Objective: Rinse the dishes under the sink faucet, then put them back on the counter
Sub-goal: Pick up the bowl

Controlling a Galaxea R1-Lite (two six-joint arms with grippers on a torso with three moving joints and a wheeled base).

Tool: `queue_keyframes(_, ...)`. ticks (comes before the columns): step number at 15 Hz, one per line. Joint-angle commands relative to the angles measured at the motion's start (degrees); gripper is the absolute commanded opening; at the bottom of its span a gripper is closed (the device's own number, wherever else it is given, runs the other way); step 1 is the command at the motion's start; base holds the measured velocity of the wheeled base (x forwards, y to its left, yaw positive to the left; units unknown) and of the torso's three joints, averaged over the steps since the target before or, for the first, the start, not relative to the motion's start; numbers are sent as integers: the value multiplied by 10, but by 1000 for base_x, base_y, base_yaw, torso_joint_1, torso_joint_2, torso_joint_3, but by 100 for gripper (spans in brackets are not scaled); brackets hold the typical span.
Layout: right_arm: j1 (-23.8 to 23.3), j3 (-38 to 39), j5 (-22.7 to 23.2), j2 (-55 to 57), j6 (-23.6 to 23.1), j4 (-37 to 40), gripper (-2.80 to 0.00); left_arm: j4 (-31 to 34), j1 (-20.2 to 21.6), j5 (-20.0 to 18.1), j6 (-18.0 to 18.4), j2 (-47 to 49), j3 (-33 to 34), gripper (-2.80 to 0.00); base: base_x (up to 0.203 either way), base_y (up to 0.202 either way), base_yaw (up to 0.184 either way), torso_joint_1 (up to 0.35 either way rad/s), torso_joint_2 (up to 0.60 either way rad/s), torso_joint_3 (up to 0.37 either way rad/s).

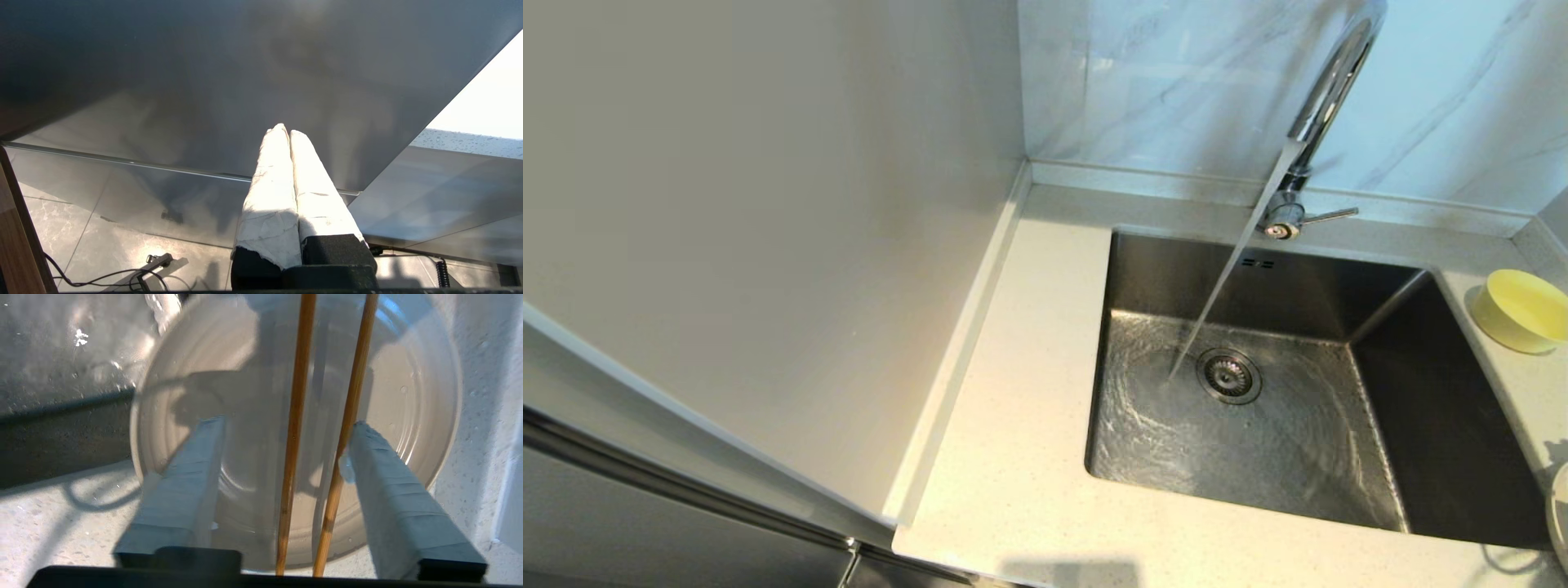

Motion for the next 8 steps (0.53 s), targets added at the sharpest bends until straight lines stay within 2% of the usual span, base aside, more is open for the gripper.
queue_keyframes(1,0,-29,10,0,2,8,0,0,0,1,0,0,0,-280,0,0,0,0,0,0)
queue_keyframes(3,2,-104,33,-6,13,62,0,0,0,0,0,0,0,-280,0,0,0,0,0,0)
queue_keyframes(4,9,-155,40,-8,16,113,0,0,0,0,0,0,0,-280,0,0,0,0,0,0)
queue_keyframes(8,87,-331,46,7,19,319,0,0,0,0,0,0,0,-280,0,0,0,0,0,0)
